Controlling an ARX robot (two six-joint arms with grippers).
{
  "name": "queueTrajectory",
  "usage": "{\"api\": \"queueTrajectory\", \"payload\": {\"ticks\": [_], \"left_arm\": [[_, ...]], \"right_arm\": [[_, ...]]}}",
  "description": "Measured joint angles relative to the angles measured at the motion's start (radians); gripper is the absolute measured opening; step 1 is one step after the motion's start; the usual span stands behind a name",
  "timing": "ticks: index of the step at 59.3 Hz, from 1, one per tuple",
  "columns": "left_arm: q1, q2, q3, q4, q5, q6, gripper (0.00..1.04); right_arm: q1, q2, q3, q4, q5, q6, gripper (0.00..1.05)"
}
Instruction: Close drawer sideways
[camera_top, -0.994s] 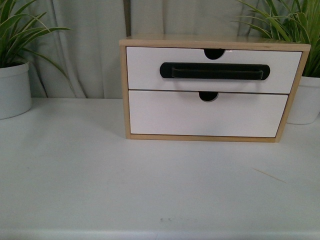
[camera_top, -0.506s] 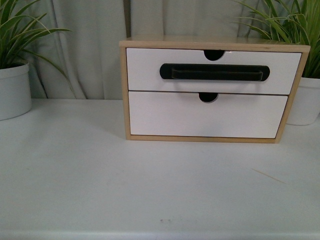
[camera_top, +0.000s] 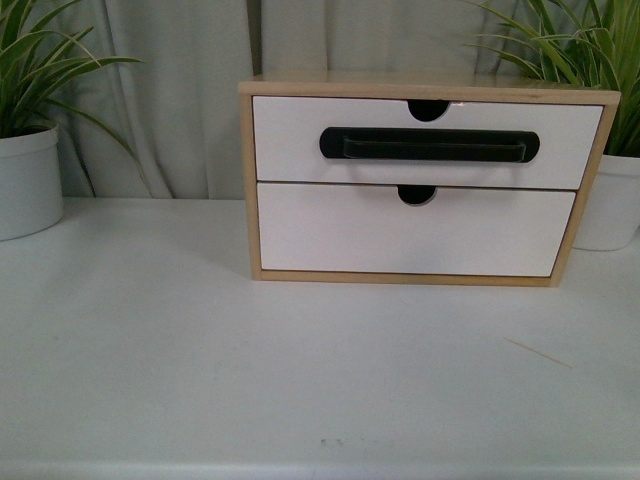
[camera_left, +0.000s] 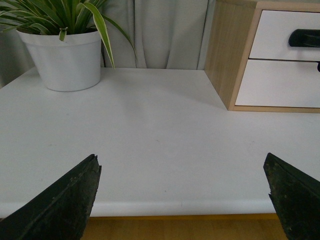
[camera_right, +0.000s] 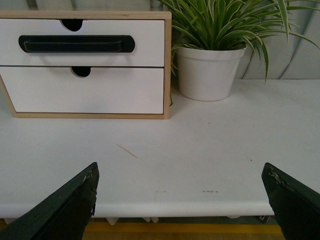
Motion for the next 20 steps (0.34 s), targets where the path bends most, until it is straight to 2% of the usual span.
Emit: {"api": "queueTrajectory", "payload": {"ticks": [20], "left_arm": [[0.000,0.000,0.000,0.000,0.000,0.000,0.99]], "right_arm": [[0.000,0.000,0.000,0.000,0.000,0.000,0.96]]}}
